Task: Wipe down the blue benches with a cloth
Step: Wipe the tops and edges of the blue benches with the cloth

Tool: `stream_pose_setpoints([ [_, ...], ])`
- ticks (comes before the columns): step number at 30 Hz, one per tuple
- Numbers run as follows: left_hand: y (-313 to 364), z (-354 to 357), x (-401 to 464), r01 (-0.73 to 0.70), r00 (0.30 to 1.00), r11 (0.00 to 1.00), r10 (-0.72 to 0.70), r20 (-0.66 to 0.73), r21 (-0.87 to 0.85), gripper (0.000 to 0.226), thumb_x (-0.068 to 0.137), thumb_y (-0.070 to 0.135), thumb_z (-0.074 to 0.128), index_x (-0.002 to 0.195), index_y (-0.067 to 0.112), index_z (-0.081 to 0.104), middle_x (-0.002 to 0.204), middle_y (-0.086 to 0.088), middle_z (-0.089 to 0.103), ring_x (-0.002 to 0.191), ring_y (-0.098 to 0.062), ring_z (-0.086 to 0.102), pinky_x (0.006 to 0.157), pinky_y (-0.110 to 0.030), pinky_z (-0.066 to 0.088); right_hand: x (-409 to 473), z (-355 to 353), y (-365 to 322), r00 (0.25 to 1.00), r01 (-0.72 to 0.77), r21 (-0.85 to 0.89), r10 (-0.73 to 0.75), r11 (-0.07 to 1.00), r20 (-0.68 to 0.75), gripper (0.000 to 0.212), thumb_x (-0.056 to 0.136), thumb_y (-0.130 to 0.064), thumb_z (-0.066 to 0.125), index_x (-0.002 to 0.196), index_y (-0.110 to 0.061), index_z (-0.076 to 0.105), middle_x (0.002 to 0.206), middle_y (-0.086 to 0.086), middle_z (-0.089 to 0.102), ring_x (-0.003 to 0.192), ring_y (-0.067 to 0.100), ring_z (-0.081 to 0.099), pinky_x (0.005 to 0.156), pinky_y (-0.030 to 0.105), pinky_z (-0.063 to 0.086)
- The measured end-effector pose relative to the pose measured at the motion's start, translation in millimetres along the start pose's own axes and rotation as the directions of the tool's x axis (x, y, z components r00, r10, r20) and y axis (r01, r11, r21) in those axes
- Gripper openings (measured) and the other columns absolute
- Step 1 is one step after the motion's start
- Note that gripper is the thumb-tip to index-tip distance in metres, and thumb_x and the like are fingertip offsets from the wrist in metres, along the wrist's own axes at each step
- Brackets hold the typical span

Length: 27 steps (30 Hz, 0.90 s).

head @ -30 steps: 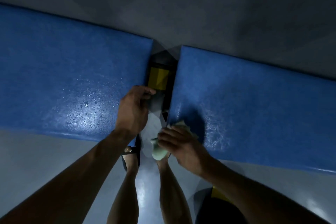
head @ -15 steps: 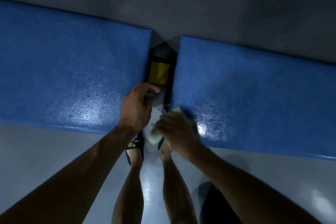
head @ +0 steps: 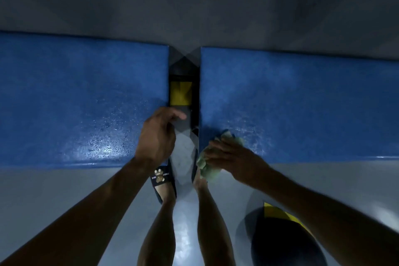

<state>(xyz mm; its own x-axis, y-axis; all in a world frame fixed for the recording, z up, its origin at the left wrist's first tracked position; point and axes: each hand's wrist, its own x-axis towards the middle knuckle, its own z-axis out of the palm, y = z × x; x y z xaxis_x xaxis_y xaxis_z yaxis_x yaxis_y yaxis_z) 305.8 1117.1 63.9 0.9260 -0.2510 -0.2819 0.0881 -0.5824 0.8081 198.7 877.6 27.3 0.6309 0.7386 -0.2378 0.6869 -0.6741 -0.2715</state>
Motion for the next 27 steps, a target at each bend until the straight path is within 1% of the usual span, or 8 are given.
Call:
stream_pose_setpoints([
  [4, -1.6, 4.4, -6.6, -0.089, 0.992, 0.995, 0.085, 0.094, 0.038, 0.046, 0.081, -0.016, 0.04, 0.101, 0.015, 0.068, 0.108, 0.001, 0.063, 0.098, -0.012, 0.062, 0.088, -0.026, 0.049, -50.5, 13.4, -22.9, 0.986, -0.165, 0.102, 0.162, 0.981, 0.035, 0.063, 0.066, 0.007, 0.07, 0.122, -0.021, 0.068, 0.14, -0.007, 0.055, 0.138, 0.022, 0.043, 0.115, 0.041, 0.033],
  [8, -2.5, 18.4, -12.2, -0.106, 0.984, 0.994, 0.099, 0.15, 0.038, 0.048, 0.081, -0.016, 0.04, 0.1, 0.018, 0.068, 0.108, 0.003, 0.063, 0.099, -0.008, 0.06, 0.083, -0.009, 0.043, -98.3, 0.5, -9.9, 0.942, -0.32, 0.216, 0.335, 0.923, -0.038, 0.042, 0.089, -0.002, 0.044, 0.118, -0.018, 0.07, 0.135, -0.004, 0.06, 0.133, 0.024, 0.049, 0.106, 0.041, 0.043],
  [10, -4.1, 26.5, -16.8, -0.11, 0.978, 0.993, 0.103, 0.181, 0.032, 0.048, 0.082, -0.016, 0.039, 0.101, 0.017, 0.068, 0.11, 0.003, 0.062, 0.101, -0.008, 0.06, 0.085, -0.011, 0.044, -113.3, -7.9, -8.4, 0.84, -0.463, 0.328, 0.526, 0.823, -0.135, 0.033, 0.098, -0.017, 0.042, 0.116, -0.023, 0.069, 0.13, -0.005, 0.062, 0.125, 0.019, 0.054, 0.103, 0.033, 0.042],
  [12, -4.0, 33.2, -22.6, -0.1, 0.975, 0.995, 0.094, 0.204, 0.021, 0.049, 0.082, -0.016, 0.038, 0.102, 0.017, 0.067, 0.111, 0.004, 0.061, 0.103, -0.01, 0.06, 0.09, -0.024, 0.049, -126.9, -10.5, 0.7, 0.596, -0.684, 0.352, 0.768, 0.638, -0.233, 0.024, 0.094, -0.021, 0.048, 0.106, -0.019, 0.069, 0.115, 0.003, 0.066, 0.104, 0.029, 0.06, 0.088, 0.035, 0.045],
  [16, 0.1, 40.3, -31.3, -0.109, 0.969, 0.994, 0.1, 0.224, 0.025, 0.048, 0.082, -0.015, 0.039, 0.102, 0.018, 0.067, 0.11, 0.005, 0.061, 0.102, -0.009, 0.061, 0.091, -0.034, 0.051, -129.1, 1.8, 25.1, -0.119, -0.847, 0.527, 0.992, -0.076, -0.048, 0.023, 0.093, -0.021, 0.048, 0.1, -0.002, 0.059, 0.106, 0.022, 0.051, 0.093, 0.04, 0.054, 0.073, 0.035, 0.037],
  [19, -1.6, 43.3, -32.1, -0.107, 0.972, 0.993, 0.092, 0.218, 0.057, 0.048, 0.082, -0.014, 0.04, 0.102, 0.02, 0.067, 0.109, 0.006, 0.06, 0.1, -0.006, 0.06, 0.09, -0.03, 0.051, -74.2, 9.4, 17.4, -0.317, -0.742, 0.614, 0.948, -0.269, 0.032, 0.025, 0.095, -0.016, 0.051, 0.114, -0.001, 0.056, 0.114, 0.024, 0.052, 0.099, 0.042, 0.055, 0.076, 0.042, 0.039],
  [22, 1.0, 47.8, -30.3, -0.084, 0.98, 0.992, 0.066, 0.188, 0.093, 0.047, 0.082, -0.014, 0.04, 0.101, 0.02, 0.068, 0.107, 0.007, 0.061, 0.098, -0.003, 0.06, 0.087, -0.021, 0.048, 1.5, 8.6, -10.0, -0.119, -0.769, 0.639, 0.987, -0.022, -0.11, 0.029, 0.088, -0.011, 0.056, 0.116, -0.003, 0.058, 0.11, 0.021, 0.055, 0.094, 0.041, 0.055, 0.075, 0.046, 0.044],
  [27, 9.8, 53.8, -29.7, -0.112, 0.981, 0.982, 0.085, 0.173, 0.153, 0.043, 0.083, -0.011, 0.042, 0.099, 0.018, 0.069, 0.104, 0.003, 0.063, 0.092, -0.01, 0.063, 0.082, -0.02, 0.048, 22.1, 2.5, -29.0, 0.639, -0.629, 0.378, 0.728, 0.68, -0.246, 0.04, 0.082, -0.012, 0.061, 0.122, -0.015, 0.06, 0.115, 0.01, 0.059, 0.095, 0.033, 0.055, 0.07, 0.039, 0.051],
])
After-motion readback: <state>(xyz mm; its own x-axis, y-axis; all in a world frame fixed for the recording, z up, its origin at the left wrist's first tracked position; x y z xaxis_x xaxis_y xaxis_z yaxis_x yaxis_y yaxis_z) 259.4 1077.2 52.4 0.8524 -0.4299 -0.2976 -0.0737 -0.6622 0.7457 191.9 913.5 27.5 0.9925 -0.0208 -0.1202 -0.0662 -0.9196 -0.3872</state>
